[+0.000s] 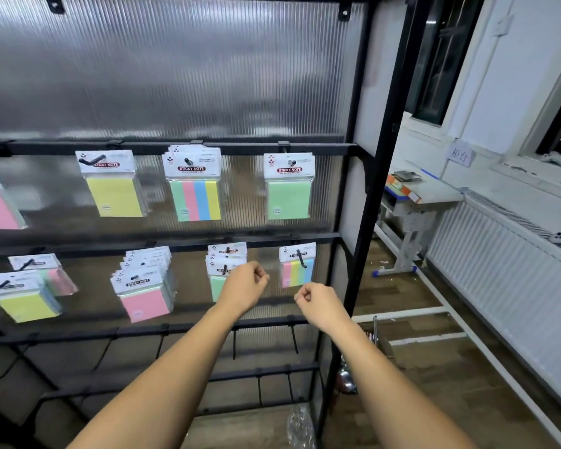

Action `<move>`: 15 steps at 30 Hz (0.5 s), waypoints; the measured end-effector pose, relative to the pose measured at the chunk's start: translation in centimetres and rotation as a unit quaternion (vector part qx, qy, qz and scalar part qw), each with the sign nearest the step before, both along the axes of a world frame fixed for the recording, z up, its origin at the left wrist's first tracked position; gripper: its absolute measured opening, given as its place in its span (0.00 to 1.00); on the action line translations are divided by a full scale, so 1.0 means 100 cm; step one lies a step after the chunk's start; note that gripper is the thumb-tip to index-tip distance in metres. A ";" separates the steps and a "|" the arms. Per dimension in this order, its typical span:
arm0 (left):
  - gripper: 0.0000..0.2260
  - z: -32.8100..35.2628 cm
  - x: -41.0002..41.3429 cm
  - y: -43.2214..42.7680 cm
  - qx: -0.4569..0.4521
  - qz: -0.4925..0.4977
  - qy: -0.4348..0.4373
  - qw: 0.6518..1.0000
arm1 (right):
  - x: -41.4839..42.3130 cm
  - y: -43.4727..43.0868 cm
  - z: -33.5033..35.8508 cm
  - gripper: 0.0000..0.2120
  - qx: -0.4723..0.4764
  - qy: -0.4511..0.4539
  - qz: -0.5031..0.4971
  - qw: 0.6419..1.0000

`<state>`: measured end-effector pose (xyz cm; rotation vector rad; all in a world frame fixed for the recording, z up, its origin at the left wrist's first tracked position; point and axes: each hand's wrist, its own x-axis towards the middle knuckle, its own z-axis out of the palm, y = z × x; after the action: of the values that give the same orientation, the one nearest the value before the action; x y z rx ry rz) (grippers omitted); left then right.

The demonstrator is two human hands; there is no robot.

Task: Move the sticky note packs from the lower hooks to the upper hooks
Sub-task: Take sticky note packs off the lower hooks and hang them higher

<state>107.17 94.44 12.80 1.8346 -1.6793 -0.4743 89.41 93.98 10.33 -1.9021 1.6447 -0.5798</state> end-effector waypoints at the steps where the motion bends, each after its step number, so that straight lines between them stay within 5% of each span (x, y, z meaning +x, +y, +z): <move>1: 0.04 -0.005 0.000 0.001 0.003 -0.005 -0.012 1.000 | 0.000 -0.003 -0.001 0.09 0.006 0.001 -0.004 1.000; 9: 0.04 -0.026 0.000 -0.004 0.018 -0.024 -0.135 0.990 | -0.008 -0.043 -0.002 0.07 0.006 0.001 -0.052 0.999; 15: 0.08 -0.031 -0.011 -0.015 0.037 -0.019 -0.239 0.970 | -0.004 -0.071 0.002 0.26 -0.001 0.087 -0.088 0.992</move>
<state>106.07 92.94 9.74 2.0916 -2.0326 -0.1106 88.99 86.86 10.55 -1.8655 1.9392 -0.4960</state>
